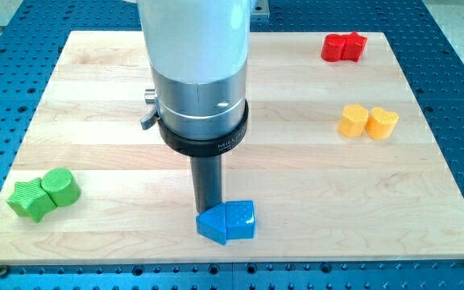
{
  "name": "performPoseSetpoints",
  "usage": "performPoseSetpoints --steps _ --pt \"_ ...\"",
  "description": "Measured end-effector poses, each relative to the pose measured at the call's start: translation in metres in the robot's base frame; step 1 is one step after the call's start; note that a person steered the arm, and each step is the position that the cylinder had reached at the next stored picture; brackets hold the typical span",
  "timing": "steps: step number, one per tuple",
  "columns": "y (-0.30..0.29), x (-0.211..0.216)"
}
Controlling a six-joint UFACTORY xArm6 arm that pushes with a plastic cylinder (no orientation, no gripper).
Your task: Slide the green circle to the top left of the board
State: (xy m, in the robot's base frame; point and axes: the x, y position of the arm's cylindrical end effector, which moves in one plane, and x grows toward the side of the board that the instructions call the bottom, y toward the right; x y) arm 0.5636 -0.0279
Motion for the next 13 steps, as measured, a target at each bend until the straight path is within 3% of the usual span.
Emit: performPoseSetpoints --steps 2,3,5,7,10,11,13 --pt "0.0 0.0" --pt "-0.002 -0.027" --pt "-0.058 -0.047" --pt "-0.13 0.018" --pt "-0.164 0.028" --pt "-0.177 0.015" --pt "-0.181 -0.07"
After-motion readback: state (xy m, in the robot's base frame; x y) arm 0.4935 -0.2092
